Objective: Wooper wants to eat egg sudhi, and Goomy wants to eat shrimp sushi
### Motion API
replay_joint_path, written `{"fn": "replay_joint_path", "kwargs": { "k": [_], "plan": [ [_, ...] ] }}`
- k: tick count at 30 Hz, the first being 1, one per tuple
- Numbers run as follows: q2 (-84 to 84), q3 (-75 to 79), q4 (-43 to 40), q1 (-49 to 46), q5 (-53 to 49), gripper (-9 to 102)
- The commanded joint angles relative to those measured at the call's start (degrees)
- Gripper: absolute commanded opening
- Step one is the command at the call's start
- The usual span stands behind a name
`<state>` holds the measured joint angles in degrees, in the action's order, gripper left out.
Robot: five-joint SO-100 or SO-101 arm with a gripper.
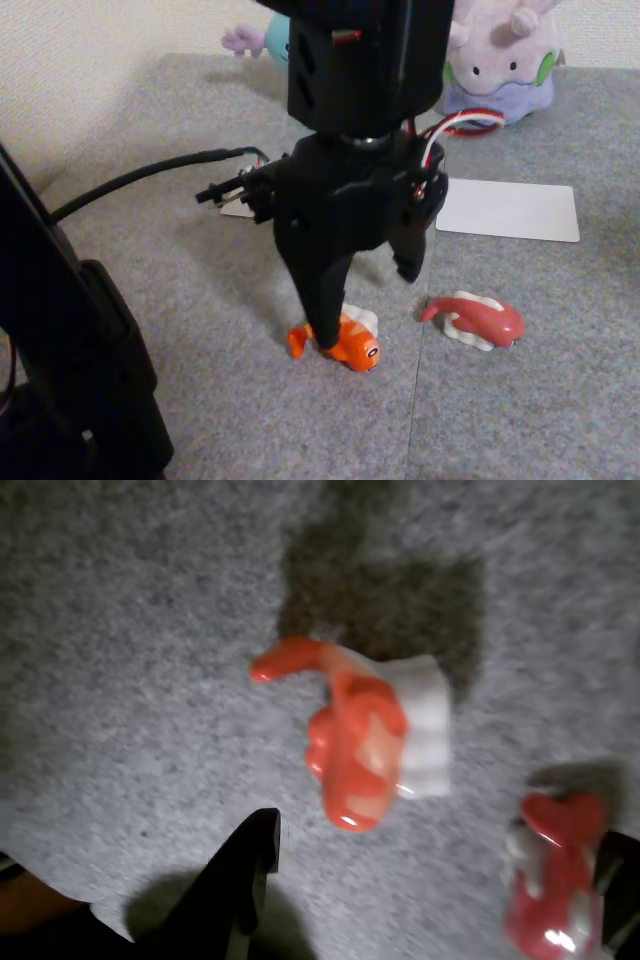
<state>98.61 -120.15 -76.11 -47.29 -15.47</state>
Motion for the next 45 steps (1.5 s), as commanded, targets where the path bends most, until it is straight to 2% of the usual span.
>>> {"fn": "replay_joint_path", "kwargs": {
  "k": [1, 15, 21, 27, 33, 40, 45],
  "plan": [
    [0.44, -1.05, 0.44, -0.18, -0.18, 36],
    [-0.7, -3.96, 4.31, 0.7, 0.09, 36],
    [-2.11, -6.5, 9.05, 0.44, 0.7, 36],
    [-2.2, -6.77, 9.32, 0.79, 1.32, 36],
    [-2.2, -6.86, 9.4, 1.14, 2.9, 29],
    [-2.2, -6.86, 9.58, 2.46, 4.13, 29],
    [-2.29, -7.65, 13.54, 2.72, 5.63, 29]
  ]
}}
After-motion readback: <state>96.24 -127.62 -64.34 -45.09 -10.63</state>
